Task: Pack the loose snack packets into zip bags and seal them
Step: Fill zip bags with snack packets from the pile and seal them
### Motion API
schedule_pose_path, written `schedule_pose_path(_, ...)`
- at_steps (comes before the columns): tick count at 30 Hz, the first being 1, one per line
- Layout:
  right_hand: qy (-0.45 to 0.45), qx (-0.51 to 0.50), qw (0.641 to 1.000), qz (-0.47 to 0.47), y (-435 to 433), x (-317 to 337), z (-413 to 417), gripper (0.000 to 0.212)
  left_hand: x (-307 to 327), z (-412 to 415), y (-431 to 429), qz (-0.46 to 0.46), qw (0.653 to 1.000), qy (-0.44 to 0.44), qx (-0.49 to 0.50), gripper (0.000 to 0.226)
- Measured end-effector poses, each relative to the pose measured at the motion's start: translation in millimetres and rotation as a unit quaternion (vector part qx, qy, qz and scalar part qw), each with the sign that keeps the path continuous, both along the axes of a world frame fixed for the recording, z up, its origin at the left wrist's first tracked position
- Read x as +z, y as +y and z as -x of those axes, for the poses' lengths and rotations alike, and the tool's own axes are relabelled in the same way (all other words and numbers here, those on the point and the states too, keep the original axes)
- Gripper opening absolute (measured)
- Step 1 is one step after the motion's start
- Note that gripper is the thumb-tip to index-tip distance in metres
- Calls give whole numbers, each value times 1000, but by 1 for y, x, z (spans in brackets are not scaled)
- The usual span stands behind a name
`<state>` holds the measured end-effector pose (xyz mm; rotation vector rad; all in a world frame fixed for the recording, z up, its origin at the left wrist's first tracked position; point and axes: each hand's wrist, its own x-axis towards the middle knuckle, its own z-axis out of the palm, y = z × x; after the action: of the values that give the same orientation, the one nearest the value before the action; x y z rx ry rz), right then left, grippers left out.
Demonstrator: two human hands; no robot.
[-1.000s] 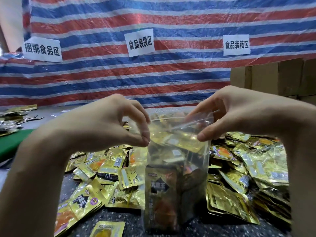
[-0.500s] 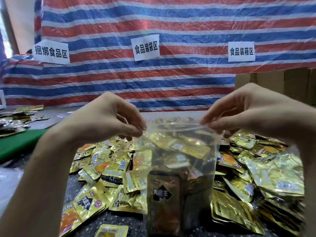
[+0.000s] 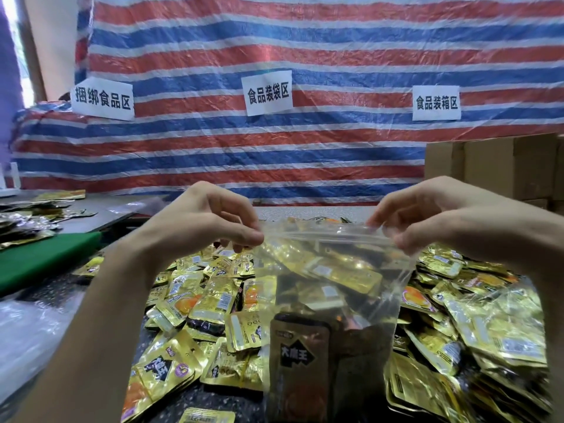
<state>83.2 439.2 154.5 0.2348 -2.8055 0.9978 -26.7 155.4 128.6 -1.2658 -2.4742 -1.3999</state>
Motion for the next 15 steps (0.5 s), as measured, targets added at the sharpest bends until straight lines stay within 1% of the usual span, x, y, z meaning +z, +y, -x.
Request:
schedule_pose_path(1,-4,-7,1000,-20,-4,0,0,17,0,1,1,-5,1000,1,-5,10)
schedule_pose_path(4,23,-19,995,-99,-22,-1,3,54,0,-1,6,-7,1000,7,-22,8)
schedule_pose_path(6,76,-10,989,-128,-38,-4,5,75,1,-4,9,-1,999,14,-36,9)
schedule_pose_path(8,139,19,981,-137,-53,-5,6,83,3,-7,10,6,998,31,-46,10)
schedule_pose_path(10,175,45,970,-160,-66,-7,4,79,4,-12,11,12,997,54,-52,6)
schedule_pose_path(11,184,49,967,-170,-71,-8,2,72,5,-14,12,11,996,68,-52,4)
schedule_pose_path(13,196,49,965,-170,-78,-9,0,50,7,-17,14,6,995,90,-48,5)
schedule_pose_path(15,201,44,967,-151,-80,-10,2,25,8,-21,15,3,994,92,-54,5)
